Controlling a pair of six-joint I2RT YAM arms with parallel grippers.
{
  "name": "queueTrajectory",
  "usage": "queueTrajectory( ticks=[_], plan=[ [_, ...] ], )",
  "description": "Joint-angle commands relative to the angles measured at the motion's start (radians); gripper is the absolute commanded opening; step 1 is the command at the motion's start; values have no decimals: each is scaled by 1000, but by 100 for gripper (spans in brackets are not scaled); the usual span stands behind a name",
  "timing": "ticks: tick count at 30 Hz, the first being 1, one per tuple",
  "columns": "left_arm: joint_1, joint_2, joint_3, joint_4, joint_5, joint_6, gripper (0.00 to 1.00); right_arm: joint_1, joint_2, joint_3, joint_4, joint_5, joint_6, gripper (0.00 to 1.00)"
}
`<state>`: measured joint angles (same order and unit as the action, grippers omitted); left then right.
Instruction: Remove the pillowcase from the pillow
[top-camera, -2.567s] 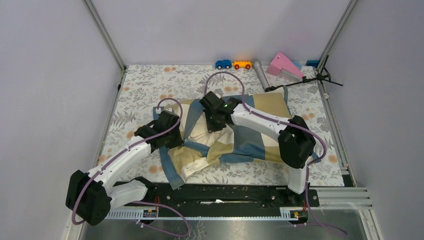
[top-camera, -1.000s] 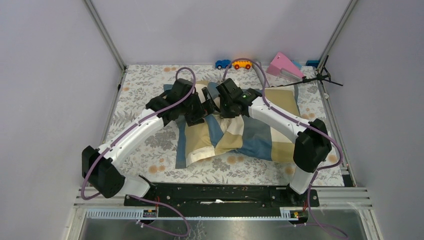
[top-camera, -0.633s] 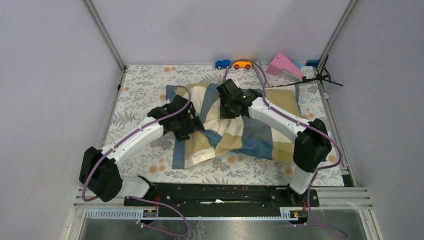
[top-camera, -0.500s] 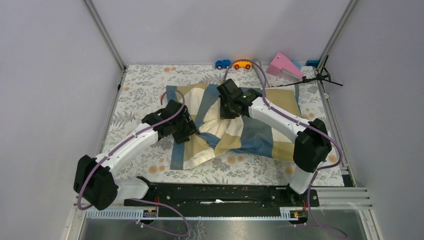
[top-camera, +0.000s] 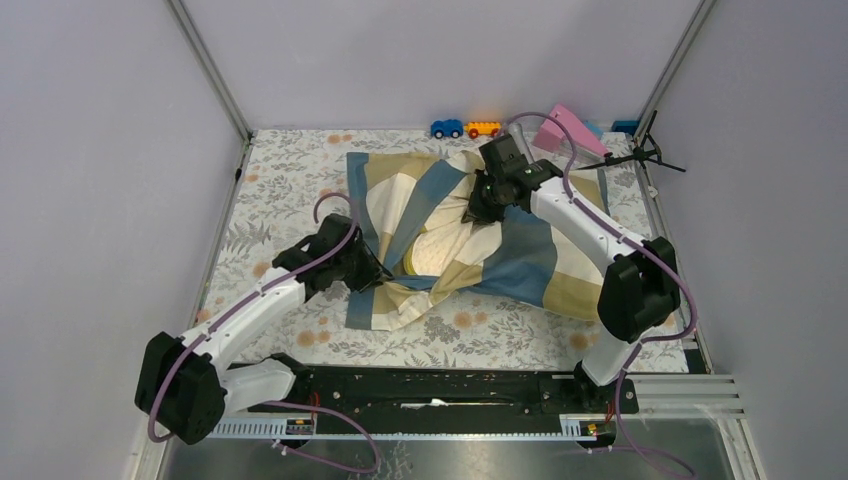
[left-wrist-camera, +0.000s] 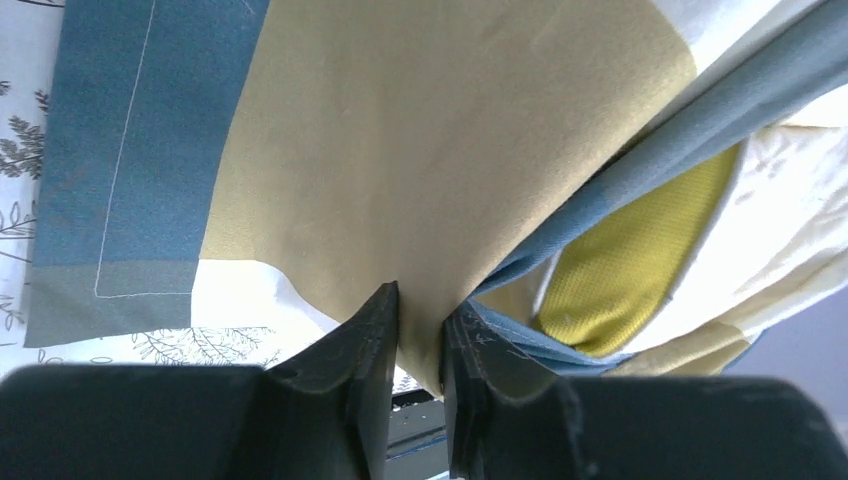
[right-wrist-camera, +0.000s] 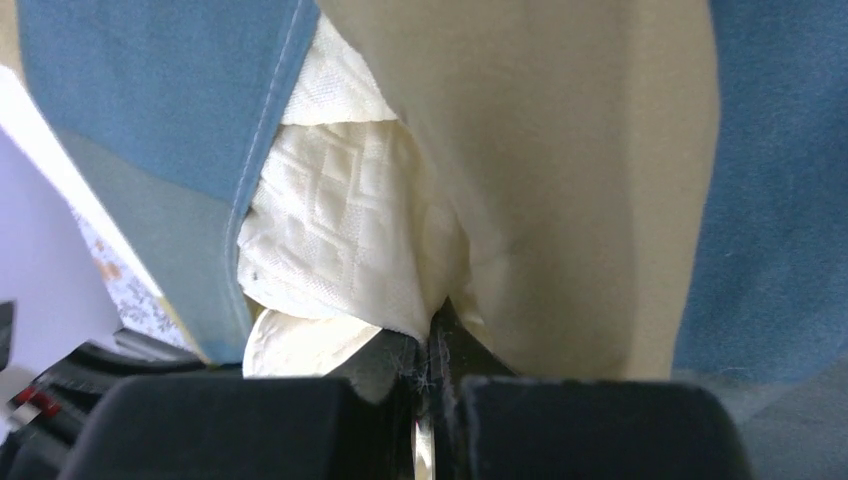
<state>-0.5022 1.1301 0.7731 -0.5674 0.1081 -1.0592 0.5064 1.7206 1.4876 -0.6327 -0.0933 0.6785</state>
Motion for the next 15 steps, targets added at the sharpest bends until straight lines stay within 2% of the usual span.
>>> queueTrajectory(
  ticks=[1,7,11,15],
  plan=[
    [18,32,-60,-123,6,69,21,-54,-66,141,57,-23,11,0],
    [17,93,-98,-43,30,124,18,-58,-43,216,33,-157,60,0],
    [17,117,-101,18,2,152,24,-60,11,321,-21,-295,88,0],
    [17,160,-100,125,18,185,26,-60,29,350,-34,-416,129,0]
  ],
)
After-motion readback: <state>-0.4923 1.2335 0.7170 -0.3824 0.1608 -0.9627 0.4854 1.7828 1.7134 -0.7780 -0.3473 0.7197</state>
